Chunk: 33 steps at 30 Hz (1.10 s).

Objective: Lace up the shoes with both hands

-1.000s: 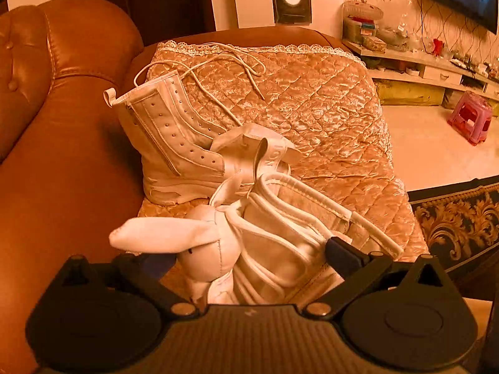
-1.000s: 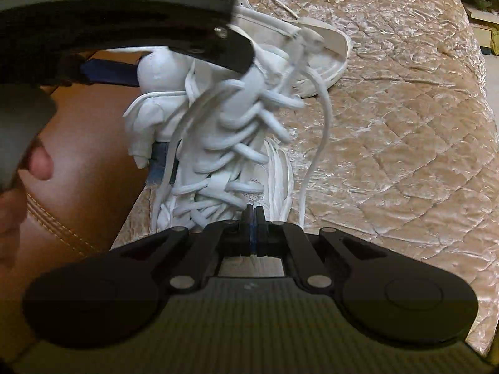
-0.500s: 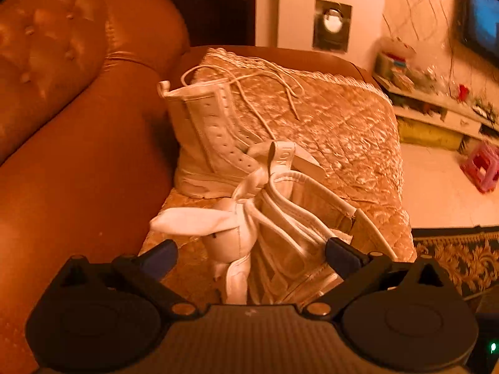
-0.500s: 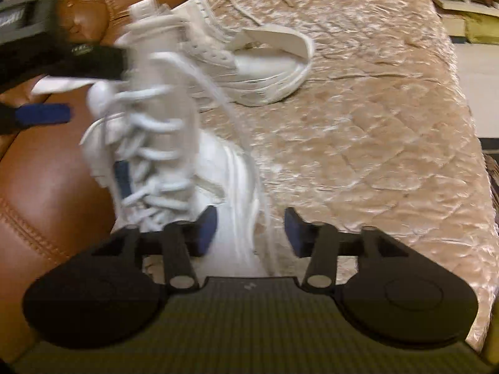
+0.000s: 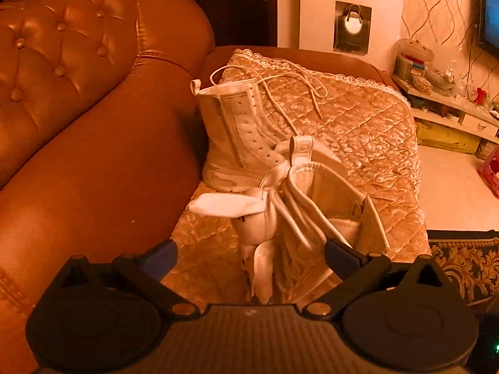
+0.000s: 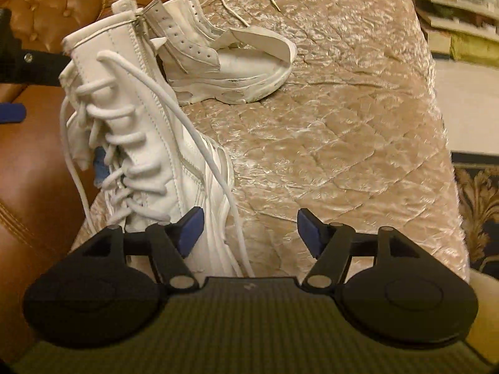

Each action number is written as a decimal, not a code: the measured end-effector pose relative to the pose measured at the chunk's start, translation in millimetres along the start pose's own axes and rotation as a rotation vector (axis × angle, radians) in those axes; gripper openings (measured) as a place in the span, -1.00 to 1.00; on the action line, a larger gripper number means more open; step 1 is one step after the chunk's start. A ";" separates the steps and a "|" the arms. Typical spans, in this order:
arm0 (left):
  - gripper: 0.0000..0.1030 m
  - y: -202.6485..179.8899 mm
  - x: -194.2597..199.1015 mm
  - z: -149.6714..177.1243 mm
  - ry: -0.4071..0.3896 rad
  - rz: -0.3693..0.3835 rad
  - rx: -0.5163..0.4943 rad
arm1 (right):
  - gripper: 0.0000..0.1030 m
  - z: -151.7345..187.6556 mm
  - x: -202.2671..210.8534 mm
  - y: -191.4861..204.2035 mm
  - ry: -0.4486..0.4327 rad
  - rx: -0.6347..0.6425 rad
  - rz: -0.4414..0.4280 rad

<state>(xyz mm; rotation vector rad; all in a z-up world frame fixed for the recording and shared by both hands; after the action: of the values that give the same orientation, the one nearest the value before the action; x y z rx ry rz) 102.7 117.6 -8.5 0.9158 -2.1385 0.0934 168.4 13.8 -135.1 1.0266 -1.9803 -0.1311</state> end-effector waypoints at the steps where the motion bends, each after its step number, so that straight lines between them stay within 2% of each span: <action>1: 1.00 0.7 1.6 1.2 0.000 -0.005 -0.002 | 0.45 0.4 0.9 2.7 -0.001 0.016 0.008; 9: 1.00 0.3 13.2 8.7 -0.004 -0.038 -0.021 | 0.46 3.1 5.1 14.6 -0.012 0.082 0.043; 16: 1.00 -4.6 18.1 14.0 -0.009 -0.052 -0.047 | 0.48 5.9 4.5 12.8 -0.003 0.072 0.048; 20: 1.00 -5.0 19.4 15.1 -0.014 -0.063 -0.054 | 0.62 6.5 4.7 11.6 -0.005 0.070 0.061; 33: 1.00 -7.0 19.8 19.4 -0.015 -0.076 -0.074 | 0.63 7.7 5.3 11.3 -0.008 0.069 0.060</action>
<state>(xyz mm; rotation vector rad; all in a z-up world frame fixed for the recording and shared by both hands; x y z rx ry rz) 86.3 94.2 -9.6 0.9555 -2.1042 -0.0305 154.3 15.2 -131.3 1.0113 -2.0326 -0.0341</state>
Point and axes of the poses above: each gripper's, at about its wrist camera, not at the fingertips, and x roughly against the way its jaws point, y to its left, z to its underside, the point moved 1 cm from there along -x, roughly the way its jaws point, and after that the axes turned 14 degrees about -z, right-handed, at the moved point
